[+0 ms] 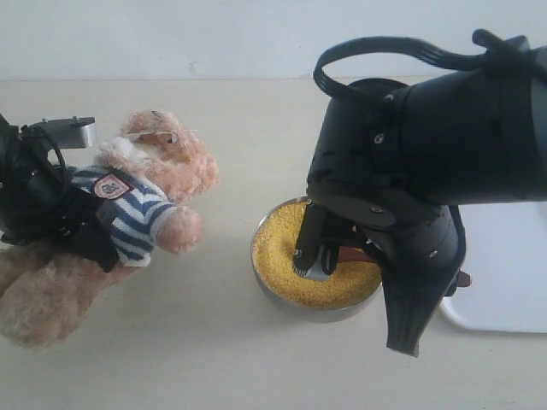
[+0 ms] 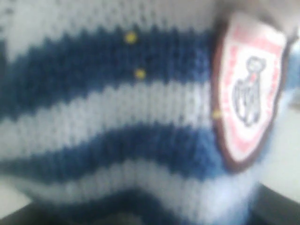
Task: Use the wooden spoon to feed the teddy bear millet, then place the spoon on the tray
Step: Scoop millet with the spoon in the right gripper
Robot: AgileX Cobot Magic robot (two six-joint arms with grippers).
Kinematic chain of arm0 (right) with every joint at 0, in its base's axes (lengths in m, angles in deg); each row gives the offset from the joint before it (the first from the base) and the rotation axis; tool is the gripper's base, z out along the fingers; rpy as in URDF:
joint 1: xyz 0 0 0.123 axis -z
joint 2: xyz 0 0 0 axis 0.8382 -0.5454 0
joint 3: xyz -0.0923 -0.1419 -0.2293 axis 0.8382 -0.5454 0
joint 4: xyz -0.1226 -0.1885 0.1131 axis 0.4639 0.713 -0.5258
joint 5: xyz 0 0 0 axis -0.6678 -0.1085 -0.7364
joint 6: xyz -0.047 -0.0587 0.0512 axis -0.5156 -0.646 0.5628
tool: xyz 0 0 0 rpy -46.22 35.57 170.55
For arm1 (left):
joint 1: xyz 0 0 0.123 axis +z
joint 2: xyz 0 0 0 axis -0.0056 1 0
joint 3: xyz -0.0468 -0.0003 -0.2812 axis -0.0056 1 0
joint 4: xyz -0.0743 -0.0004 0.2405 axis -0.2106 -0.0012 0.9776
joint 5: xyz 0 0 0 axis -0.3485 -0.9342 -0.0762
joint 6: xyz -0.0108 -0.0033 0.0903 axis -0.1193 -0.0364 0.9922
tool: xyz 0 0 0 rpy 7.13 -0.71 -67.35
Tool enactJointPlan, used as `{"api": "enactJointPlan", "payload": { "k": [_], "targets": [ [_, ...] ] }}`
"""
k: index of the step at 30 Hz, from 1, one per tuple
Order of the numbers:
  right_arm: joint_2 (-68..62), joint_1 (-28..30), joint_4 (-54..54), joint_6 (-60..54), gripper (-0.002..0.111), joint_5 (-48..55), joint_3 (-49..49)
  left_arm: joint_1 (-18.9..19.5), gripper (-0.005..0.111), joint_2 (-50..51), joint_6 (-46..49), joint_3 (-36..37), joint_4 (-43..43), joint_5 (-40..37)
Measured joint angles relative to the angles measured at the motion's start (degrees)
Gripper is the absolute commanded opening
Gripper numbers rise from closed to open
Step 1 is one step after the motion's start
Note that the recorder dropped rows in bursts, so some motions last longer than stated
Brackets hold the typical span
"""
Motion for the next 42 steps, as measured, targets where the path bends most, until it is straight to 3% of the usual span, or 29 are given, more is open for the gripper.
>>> {"api": "enactJointPlan", "payload": {
  "k": [7, 42],
  "targets": [
    [2.0, 0.0, 2.0, 0.0, 0.0, 0.0, 0.0, 0.0, 0.004, -3.4, -1.7, 0.0, 4.2, -2.8],
    [3.3, 0.0, 16.8, 3.4, 0.0, 0.0, 0.0, 0.0, 0.004, -3.4, -1.7, 0.0, 4.2, -3.1]
  ]
}}
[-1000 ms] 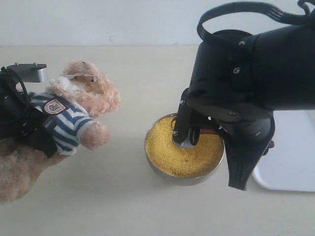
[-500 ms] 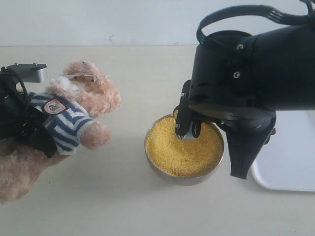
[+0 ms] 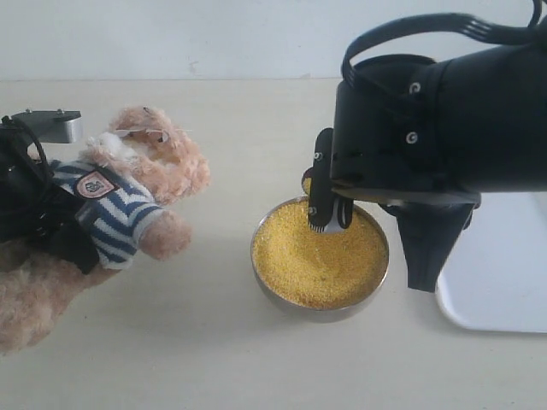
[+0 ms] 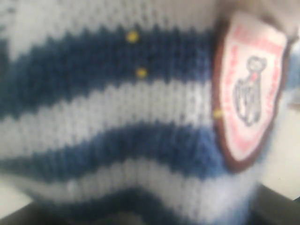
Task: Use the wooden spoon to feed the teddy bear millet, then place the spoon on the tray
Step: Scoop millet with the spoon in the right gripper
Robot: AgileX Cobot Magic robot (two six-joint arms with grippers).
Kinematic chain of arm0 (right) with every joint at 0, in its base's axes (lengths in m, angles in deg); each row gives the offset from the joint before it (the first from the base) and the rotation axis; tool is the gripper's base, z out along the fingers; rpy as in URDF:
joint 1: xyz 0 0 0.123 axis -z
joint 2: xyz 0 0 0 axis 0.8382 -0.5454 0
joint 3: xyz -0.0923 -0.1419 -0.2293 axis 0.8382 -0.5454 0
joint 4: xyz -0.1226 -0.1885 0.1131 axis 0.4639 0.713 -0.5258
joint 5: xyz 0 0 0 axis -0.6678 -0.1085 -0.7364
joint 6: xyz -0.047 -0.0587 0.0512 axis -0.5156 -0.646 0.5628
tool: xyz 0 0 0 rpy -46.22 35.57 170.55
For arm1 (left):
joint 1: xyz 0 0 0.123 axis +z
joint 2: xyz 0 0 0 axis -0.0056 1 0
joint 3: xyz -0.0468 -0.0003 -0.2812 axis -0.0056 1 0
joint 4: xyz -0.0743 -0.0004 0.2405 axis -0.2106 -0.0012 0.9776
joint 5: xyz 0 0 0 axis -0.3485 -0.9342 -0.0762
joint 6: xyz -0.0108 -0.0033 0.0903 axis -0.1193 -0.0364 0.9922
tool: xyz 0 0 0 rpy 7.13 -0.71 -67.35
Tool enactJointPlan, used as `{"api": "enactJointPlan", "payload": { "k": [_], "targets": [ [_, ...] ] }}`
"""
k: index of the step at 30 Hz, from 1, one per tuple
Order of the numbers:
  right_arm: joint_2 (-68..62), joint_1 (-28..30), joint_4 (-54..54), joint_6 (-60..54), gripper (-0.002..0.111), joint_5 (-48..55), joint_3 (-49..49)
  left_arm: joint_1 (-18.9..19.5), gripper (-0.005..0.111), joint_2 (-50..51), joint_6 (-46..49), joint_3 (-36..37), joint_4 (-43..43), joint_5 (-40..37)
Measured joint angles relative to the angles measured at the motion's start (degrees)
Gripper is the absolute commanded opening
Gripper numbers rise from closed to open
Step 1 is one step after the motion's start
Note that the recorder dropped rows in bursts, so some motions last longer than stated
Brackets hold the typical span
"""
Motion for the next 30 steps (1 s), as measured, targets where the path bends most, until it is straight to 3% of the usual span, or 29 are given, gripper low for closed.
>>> {"api": "enactJointPlan", "payload": {
  "k": [30],
  "targets": [
    [0.0, -1.9, 4.8, -1.9, 0.0, 0.0, 0.0, 0.0, 0.004, 0.0, -0.1, 0.0, 0.1, 0.2]
  ]
}}
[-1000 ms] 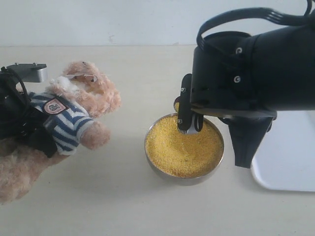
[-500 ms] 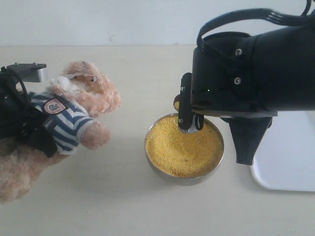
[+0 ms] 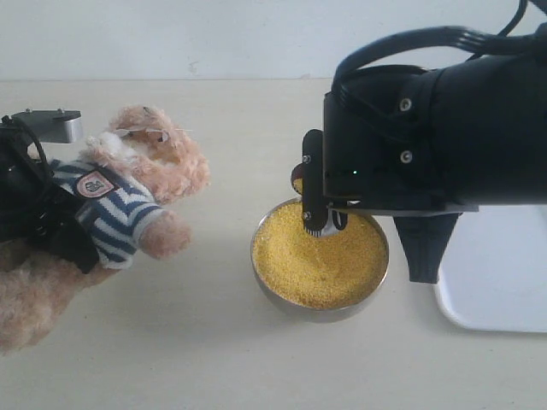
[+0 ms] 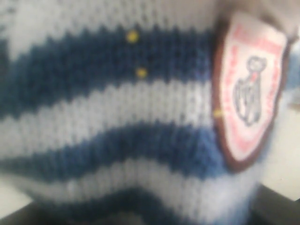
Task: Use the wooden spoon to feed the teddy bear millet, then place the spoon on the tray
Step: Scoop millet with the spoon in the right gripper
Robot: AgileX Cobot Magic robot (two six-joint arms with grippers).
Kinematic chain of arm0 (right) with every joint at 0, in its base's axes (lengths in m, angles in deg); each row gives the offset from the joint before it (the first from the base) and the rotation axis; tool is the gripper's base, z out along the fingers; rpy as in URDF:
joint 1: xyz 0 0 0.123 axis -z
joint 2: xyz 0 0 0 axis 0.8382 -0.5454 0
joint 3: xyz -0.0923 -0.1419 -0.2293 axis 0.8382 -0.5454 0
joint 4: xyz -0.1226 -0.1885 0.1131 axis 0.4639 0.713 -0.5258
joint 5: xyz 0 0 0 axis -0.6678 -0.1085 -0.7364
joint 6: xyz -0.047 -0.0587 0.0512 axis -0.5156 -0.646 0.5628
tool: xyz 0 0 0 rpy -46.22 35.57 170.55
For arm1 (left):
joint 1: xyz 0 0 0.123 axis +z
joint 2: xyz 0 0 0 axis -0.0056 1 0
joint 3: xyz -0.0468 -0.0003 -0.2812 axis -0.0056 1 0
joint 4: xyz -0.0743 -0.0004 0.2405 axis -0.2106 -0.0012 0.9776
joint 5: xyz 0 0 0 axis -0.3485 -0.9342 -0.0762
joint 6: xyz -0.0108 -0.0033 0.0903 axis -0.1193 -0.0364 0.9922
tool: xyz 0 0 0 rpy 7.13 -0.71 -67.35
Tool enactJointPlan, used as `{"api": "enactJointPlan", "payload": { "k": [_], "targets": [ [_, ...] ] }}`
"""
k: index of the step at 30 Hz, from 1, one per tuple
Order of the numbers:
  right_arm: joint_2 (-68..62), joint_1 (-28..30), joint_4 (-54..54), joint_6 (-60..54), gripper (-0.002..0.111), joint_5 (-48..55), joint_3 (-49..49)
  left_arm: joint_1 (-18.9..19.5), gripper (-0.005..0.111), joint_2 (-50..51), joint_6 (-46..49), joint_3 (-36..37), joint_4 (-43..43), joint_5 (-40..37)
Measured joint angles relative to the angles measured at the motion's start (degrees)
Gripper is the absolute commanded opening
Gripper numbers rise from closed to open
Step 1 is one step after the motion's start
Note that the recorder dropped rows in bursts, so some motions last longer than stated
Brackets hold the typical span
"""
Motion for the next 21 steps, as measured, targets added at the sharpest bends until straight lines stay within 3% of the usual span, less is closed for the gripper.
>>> {"api": "enactJointPlan", "payload": {
  "k": [21],
  "targets": [
    [0.0, 0.0, 3.0, 1.9, 0.0, 0.0, 0.0, 0.0, 0.004, 0.0, 0.0, 0.0, 0.0, 0.0]
  ]
}}
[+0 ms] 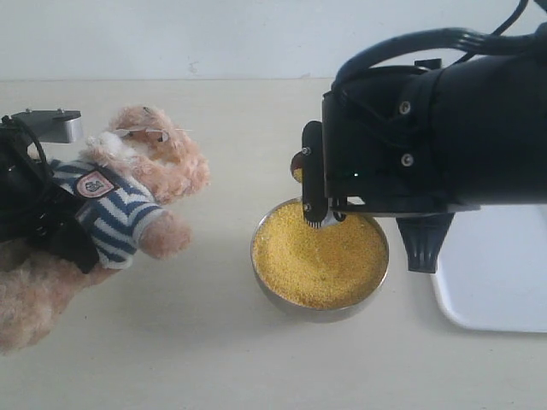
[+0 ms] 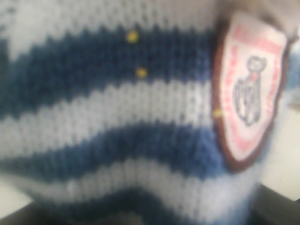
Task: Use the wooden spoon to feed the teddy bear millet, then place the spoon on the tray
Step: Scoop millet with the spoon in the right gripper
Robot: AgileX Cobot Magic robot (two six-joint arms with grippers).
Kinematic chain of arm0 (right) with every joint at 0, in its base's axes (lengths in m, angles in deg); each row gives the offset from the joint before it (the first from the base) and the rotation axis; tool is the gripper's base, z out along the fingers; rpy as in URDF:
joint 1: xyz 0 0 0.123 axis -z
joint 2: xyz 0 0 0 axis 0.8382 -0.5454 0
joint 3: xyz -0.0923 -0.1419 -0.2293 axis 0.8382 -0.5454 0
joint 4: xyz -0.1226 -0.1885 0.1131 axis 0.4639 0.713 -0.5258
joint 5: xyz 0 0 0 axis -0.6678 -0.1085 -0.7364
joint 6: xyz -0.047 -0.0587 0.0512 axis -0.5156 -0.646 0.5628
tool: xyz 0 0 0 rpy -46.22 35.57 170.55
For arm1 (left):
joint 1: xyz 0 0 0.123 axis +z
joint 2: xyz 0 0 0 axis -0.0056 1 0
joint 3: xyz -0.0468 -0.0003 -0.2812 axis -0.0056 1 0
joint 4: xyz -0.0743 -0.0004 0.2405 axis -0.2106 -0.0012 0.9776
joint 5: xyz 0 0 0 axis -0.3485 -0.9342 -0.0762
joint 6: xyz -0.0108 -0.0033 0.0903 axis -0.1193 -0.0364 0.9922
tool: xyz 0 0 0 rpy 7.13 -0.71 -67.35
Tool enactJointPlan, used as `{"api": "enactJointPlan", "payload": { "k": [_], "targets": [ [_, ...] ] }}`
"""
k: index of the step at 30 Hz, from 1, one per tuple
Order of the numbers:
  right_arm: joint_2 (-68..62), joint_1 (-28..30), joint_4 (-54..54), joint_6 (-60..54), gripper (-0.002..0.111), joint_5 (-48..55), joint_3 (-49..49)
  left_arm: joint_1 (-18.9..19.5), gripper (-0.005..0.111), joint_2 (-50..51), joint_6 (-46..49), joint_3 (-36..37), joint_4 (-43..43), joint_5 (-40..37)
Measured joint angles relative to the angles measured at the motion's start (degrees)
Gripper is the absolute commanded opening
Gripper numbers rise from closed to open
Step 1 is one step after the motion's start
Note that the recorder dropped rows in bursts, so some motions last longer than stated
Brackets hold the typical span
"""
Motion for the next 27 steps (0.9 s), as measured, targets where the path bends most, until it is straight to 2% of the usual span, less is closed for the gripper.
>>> {"api": "enactJointPlan", "payload": {
  "k": [8, 16, 23, 27],
  "targets": [
    [0.0, 0.0, -0.5, -0.2, 0.0, 0.0, 0.0, 0.0, 0.004, 0.0, 0.0, 0.0, 0.0, 0.0],
    [0.0, 0.0, -11.8, -4.9, 0.0, 0.0, 0.0, 0.0, 0.004, 0.0, 0.0, 0.0, 0.0, -0.2],
    [0.0, 0.0, -14.6, -5.0, 0.0, 0.0, 0.0, 0.0, 0.004, 0.0, 0.0, 0.0, 0.0, -1.4],
    [0.0, 0.0, -14.6, -5.0, 0.0, 0.0, 0.0, -1.8, 0.004, 0.0, -0.1, 0.0, 0.4, -1.4]
  ]
}}
